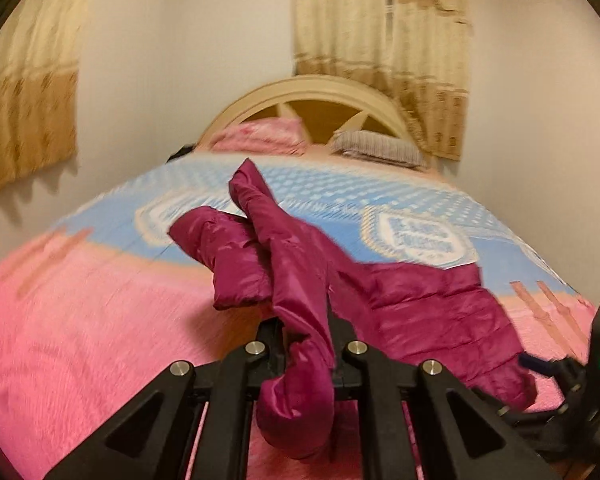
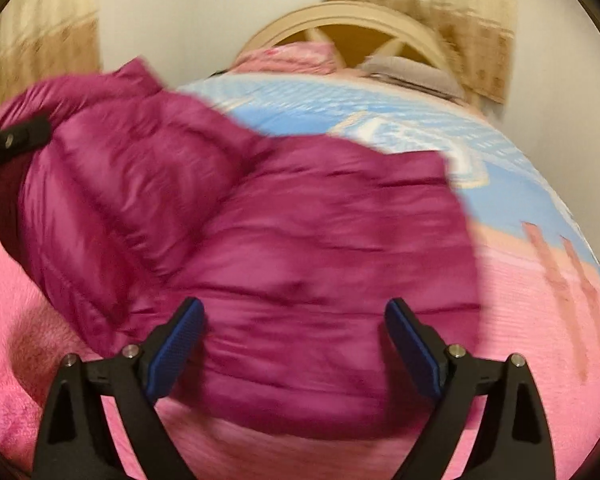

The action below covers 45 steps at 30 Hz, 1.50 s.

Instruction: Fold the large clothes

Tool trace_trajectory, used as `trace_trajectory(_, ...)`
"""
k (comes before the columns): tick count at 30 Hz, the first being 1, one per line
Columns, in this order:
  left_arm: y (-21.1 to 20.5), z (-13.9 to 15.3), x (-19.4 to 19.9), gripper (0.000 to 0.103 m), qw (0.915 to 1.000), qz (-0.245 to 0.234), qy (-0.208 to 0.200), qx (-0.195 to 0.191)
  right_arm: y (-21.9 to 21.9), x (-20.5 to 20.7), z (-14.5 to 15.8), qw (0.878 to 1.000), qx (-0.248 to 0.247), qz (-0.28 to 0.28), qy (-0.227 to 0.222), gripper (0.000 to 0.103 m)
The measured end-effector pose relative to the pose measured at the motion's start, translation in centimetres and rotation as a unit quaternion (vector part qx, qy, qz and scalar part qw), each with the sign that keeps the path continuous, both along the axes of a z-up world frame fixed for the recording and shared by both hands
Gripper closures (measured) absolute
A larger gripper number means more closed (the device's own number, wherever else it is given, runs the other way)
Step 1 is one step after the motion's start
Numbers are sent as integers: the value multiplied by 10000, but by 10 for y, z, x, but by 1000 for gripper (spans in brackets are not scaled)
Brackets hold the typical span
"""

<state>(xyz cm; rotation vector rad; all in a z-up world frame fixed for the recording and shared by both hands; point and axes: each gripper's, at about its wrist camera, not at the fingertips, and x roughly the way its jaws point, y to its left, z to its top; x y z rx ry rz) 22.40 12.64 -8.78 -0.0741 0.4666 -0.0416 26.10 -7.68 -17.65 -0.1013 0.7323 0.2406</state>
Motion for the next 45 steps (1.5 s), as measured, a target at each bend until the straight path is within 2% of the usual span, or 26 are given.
trace_trajectory(3,-27,9,5,94,9992,-359,-125,109,-45,-1,10,9991,105,-418,-41,10)
trace_trajectory(7,-59,12,10,94,9970,-692,-186,302,-92,2,7,9965,-2,-831,24,9)
trace_trajectory(11,-98,4,14,94,9922,-1084,-170,584,-138,3,-4,9912,-126,-1304,181,9)
trace_trajectory(16,-143,-18,18,94,9843,-1564,36,817,-200,0,-3,9804,-117,-1952,222,9)
trace_trajectory(20,-182,-38,16,94,9747,-1903,207,1153,-229,-8,-5,9743,-100,-2232,275,9)
trace_trajectory(25,-208,-70,18,90,9633,-2132,560,1532,-239,-15,-17,9725,27,-2297,388,9)
trace_trajectory(27,-212,-77,17,90,9612,-2128,589,1656,-239,-16,-21,9721,76,-2305,422,9)
trace_trajectory(29,-216,-78,15,81,9591,-2136,591,1759,-243,-17,-24,9725,108,-2289,423,9)
trace_trajectory(31,-218,-76,12,59,9573,-2248,610,1711,-243,-17,-25,9727,143,-2277,427,9)
trace_trajectory(32,-219,-74,9,42,9567,-2341,631,1614,-243,-16,-26,9726,162,-2278,434,9)
trace_trajectory(33,-221,-71,4,33,9573,-2345,586,1586,-244,-17,-27,9725,180,-2279,445,9)
trace_trajectory(36,-226,-62,-9,29,9570,-2337,446,1660,-245,-13,-33,9723,235,-2270,505,9)
trace_trajectory(39,-219,-44,-26,29,9599,-2395,249,1435,-244,-14,-35,9727,224,-2255,491,9)
trace_trajectory(42,-197,-25,-36,28,9666,-2172,-18,1362,-243,-14,-35,9731,210,-2241,487,9)
trace_trajectory(45,-163,-14,-25,27,9768,-1785,-14,1185,-243,-13,-35,9729,282,-2242,487,9)
